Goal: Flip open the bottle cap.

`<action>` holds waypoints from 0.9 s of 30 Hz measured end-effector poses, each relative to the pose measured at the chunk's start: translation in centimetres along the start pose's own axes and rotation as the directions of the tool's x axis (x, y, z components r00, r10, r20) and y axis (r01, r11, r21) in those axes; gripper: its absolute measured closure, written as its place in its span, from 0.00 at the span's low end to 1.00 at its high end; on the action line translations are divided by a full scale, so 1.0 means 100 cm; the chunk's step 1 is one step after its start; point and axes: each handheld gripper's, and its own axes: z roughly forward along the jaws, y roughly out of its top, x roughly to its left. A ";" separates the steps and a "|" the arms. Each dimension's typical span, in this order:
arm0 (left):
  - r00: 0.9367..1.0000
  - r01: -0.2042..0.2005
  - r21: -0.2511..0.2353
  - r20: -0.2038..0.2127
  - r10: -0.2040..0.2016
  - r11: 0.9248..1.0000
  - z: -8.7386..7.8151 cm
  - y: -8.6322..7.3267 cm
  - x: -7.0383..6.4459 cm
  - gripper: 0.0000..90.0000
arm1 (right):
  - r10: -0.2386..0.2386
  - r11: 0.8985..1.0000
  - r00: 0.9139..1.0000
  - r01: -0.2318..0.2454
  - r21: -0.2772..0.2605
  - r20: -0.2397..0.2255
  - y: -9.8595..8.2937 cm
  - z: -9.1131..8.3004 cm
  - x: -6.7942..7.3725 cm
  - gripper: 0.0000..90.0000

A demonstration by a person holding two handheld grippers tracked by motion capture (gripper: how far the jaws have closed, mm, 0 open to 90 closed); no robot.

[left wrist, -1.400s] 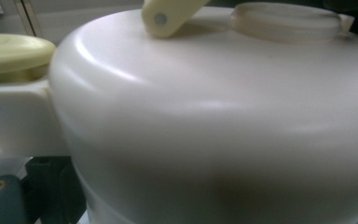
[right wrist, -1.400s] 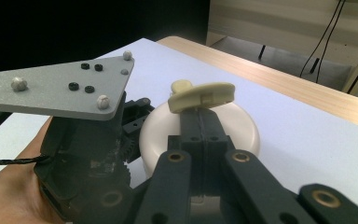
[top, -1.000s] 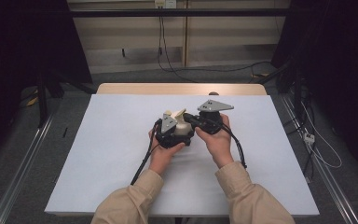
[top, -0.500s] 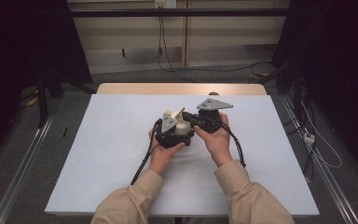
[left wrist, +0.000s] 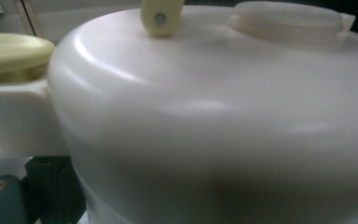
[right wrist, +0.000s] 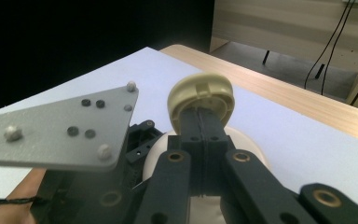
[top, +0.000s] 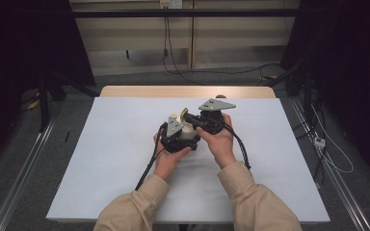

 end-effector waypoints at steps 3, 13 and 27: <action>1.000 -0.006 0.001 0.000 0.006 1.000 0.000 0.000 0.000 0.06 | 0.002 1.000 1.000 -0.002 0.002 -0.002 0.001 0.004 0.000 1.00; 1.000 0.004 0.003 0.005 -0.004 1.000 -0.001 0.000 0.001 0.05 | 0.007 1.000 1.000 -0.007 -0.003 -0.011 0.001 0.007 -0.001 0.99; 1.000 0.015 0.029 0.020 -0.016 0.999 -0.004 -0.001 0.001 0.05 | 0.022 0.999 0.998 -0.024 -0.023 -0.058 -0.012 -0.015 -0.004 0.64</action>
